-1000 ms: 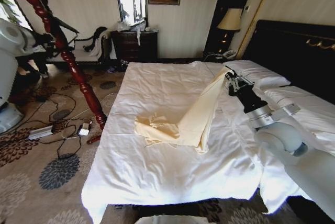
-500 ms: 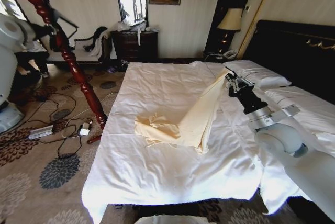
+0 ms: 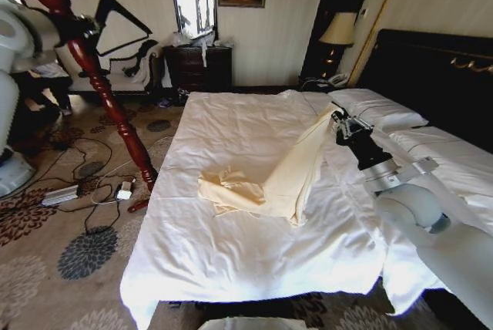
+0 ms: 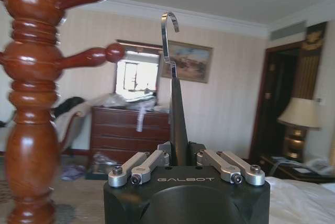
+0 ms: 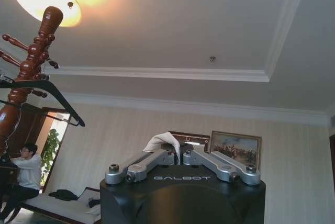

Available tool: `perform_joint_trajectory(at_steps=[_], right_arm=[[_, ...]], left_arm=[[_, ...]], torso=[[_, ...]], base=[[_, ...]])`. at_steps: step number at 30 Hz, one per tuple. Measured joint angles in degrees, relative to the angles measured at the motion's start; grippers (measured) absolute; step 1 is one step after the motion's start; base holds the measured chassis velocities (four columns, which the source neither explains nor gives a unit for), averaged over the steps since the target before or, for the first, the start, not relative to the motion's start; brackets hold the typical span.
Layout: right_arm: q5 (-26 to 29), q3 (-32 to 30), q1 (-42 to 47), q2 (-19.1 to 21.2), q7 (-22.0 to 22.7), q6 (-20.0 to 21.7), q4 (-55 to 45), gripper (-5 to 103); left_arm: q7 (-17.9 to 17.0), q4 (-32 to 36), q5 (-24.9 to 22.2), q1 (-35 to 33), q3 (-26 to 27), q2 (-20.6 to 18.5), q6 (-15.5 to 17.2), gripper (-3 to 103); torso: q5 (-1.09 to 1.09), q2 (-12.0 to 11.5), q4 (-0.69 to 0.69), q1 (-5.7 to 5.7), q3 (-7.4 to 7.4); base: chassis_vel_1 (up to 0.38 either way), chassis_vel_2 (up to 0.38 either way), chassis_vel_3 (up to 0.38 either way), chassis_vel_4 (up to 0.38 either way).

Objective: Pick up the clothes from the bed and hang them on the clothes hanger.

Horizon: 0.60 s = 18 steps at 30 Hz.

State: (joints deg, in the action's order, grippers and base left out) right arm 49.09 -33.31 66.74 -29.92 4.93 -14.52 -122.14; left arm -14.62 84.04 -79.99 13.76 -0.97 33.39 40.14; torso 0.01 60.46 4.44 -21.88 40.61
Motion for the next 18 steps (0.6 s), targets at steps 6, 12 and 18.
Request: perform_joint_trajectory(at_steps=[6,12,18], right_arm=[[2.1,0.6,-0.6,0.3,2.3,0.8,1.5,2],[4.9,-3.6,2.9,2.6,9.1,5.7,0.5,2],[5.2,-8.6,7.9,6.6,18.2,14.2,-1.7,2]], left_arm=[[3.2,16.8,-13.9,-15.8,7.5,-5.8,-6.9,17],[11.0,32.2,-23.8,-25.1,9.1,-8.8,-13.9,17],[11.1,46.5,-30.0,-32.0,9.1,-7.9,-14.7,17]], torso=[[-0.03,0.0,-0.01,0.00,0.00],[0.01,0.0,0.02,0.02,0.00],[0.04,0.0,0.00,0.01,0.00]], base=[[0.000,0.000,0.000,0.000],[0.000,0.000,0.000,0.000],[0.000,0.000,0.000,0.000]])
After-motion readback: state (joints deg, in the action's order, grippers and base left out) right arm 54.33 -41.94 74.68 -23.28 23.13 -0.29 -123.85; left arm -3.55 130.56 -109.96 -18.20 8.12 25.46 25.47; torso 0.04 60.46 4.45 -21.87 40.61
